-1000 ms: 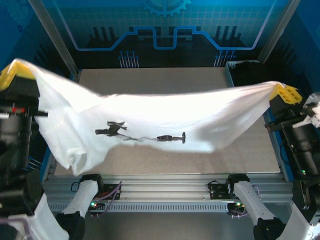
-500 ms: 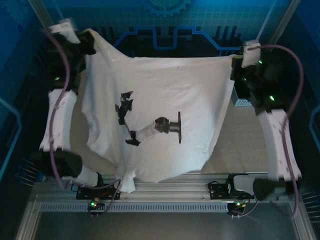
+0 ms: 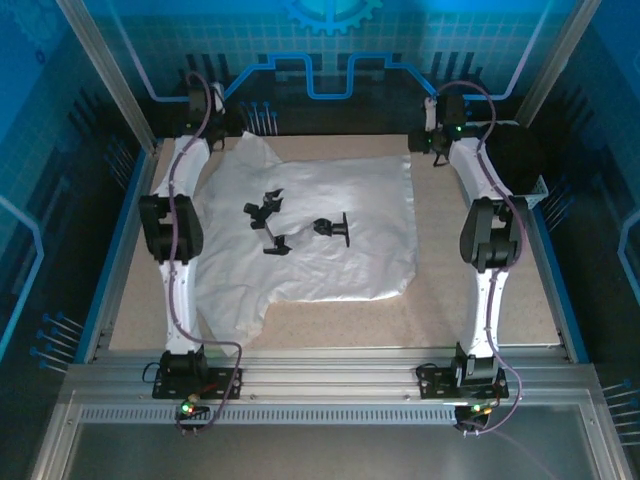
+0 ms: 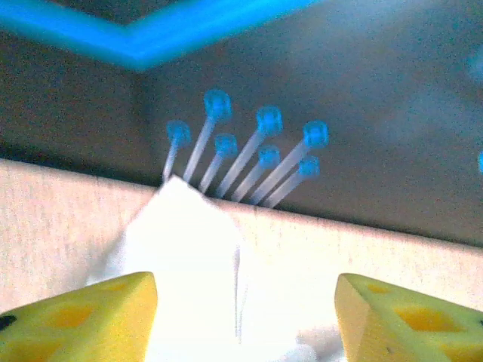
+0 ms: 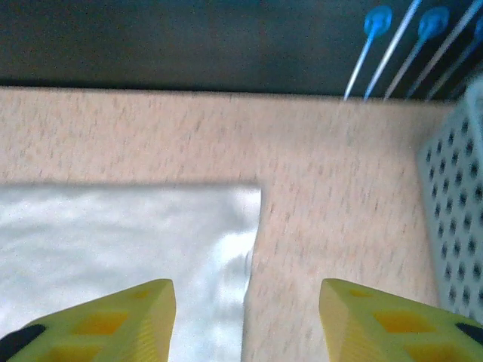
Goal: Fold the inside-out t-shirt
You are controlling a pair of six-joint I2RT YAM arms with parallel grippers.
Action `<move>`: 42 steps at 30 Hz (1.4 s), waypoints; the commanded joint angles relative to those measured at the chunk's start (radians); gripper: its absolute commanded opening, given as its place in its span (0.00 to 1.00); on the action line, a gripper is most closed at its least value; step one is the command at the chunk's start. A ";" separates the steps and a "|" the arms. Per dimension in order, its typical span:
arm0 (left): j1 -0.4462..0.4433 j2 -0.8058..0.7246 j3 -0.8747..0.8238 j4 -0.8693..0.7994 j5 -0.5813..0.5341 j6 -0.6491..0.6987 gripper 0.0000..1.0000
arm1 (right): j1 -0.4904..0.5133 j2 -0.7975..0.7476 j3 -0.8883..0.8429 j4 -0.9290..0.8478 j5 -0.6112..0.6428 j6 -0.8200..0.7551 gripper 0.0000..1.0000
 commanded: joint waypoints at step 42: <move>-0.929 -0.487 -1.364 0.784 0.118 0.485 0.00 | 0.014 -0.547 -0.884 -0.058 -0.209 0.163 0.03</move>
